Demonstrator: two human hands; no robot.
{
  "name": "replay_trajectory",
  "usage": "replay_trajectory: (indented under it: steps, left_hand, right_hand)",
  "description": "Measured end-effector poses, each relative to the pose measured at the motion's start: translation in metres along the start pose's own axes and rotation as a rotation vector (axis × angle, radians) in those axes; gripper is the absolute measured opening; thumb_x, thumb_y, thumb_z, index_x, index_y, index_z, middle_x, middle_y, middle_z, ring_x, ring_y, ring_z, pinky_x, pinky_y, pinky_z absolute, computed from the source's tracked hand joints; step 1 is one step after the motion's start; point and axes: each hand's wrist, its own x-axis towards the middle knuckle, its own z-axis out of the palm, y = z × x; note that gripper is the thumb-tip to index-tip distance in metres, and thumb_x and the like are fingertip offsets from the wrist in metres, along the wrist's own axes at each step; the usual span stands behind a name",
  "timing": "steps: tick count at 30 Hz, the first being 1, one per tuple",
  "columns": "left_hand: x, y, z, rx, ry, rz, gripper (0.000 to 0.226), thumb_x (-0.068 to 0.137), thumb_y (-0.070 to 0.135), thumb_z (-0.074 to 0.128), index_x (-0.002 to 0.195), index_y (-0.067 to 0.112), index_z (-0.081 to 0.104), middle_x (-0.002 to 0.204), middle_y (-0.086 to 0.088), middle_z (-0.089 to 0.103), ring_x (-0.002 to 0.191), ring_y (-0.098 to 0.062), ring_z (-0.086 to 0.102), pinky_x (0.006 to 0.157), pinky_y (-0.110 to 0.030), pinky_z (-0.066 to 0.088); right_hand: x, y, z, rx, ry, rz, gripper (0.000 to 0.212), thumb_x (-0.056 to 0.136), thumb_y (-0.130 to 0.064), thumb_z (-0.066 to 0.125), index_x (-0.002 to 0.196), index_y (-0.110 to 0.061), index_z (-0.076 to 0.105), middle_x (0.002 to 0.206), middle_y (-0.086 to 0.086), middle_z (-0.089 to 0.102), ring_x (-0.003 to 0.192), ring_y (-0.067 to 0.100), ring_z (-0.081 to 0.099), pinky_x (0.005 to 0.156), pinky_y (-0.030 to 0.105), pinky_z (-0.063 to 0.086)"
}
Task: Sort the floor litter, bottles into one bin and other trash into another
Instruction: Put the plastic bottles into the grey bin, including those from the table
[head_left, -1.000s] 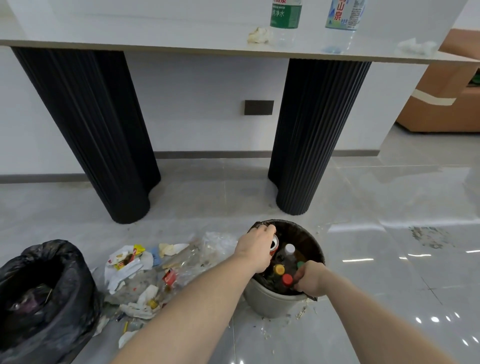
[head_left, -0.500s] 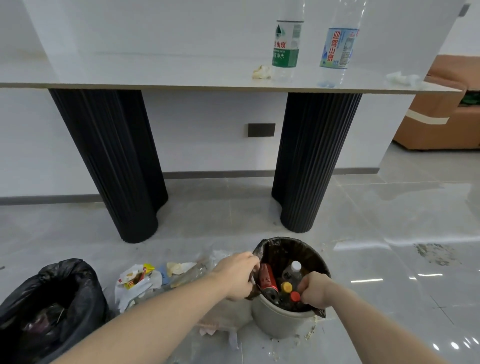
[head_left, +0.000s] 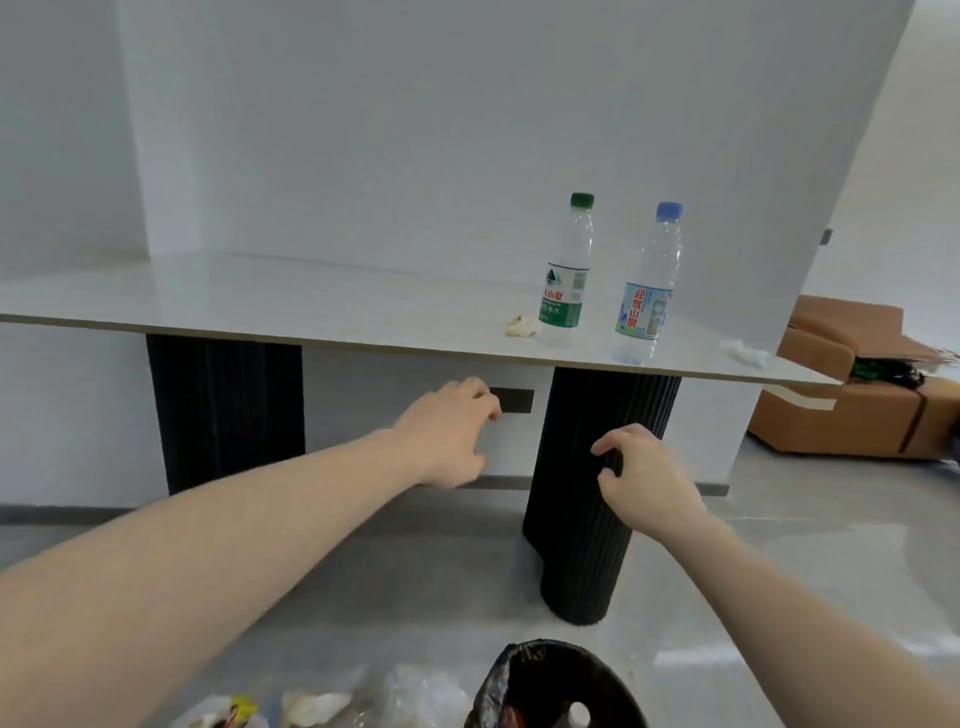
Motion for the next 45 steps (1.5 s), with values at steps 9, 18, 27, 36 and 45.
replay_trajectory:
  steps: [9,18,27,36,45]
  left_hand:
    - [0.086,0.006,-0.053,-0.139,0.080,-0.152,0.064,0.086,0.024,0.064,0.146,0.021,0.042,0.146,-0.002,0.037,0.129,-0.024,0.043,0.101,-0.037,0.046]
    - [0.165,0.017,-0.061,-0.523,0.197,-0.311,0.095,0.083,0.033,0.076,0.156,0.016,0.018,0.153,-0.007,0.032,0.134,-0.030,0.047,0.106,-0.040,0.044]
    - [0.232,0.026,-0.053,-0.795,0.216,-0.406,0.092,0.086,0.033,0.078,0.150,0.014,0.015,0.143,-0.011,0.048,0.129,-0.032,0.052,0.103,-0.042,0.047]
    - [0.254,0.038,-0.027,-0.794,0.359,-0.395,0.081,0.078,0.046,0.083,0.142,0.018,0.041,0.133,-0.007,0.049,0.118,-0.027,0.058,0.098,-0.042,0.053]
    - [0.188,0.038,-0.046,-0.819,0.393,-0.306,0.065,0.072,0.049,0.086,0.125,0.024,0.057,0.116,0.008,0.064,0.102,-0.014,0.062,0.087,-0.032,0.053]
  right_hand:
    - [0.096,-0.035,-0.074,0.105,0.337,0.070,0.051,0.084,-0.019,0.065,0.133,-0.019,0.051,0.135,0.008,0.047,0.116,0.034,0.054,0.093,0.043,0.048]
    - [0.155,-0.017,-0.068,0.329,0.427,0.250,0.096,0.084,-0.028,0.075,0.155,-0.015,0.012,0.147,0.014,0.034,0.126,0.040,0.049,0.104,0.051,0.045]
    - [0.202,0.000,-0.038,0.653,0.350,0.439,0.070,0.095,-0.041,0.066,0.146,-0.007,0.032,0.136,0.012,0.057,0.125,0.035,0.055,0.098,0.042,0.045]
    - [0.215,0.002,-0.017,0.625,0.359,0.393,0.070,0.089,-0.052,0.069,0.139,-0.010,0.043,0.135,0.014,0.049,0.116,0.033,0.058,0.099,0.047,0.051]
    - [0.171,-0.019,-0.023,0.727,0.374,0.333,0.067,0.085,-0.058,0.070,0.129,-0.012,0.049,0.125,0.009,0.055,0.104,0.026,0.062,0.091,0.047,0.055]
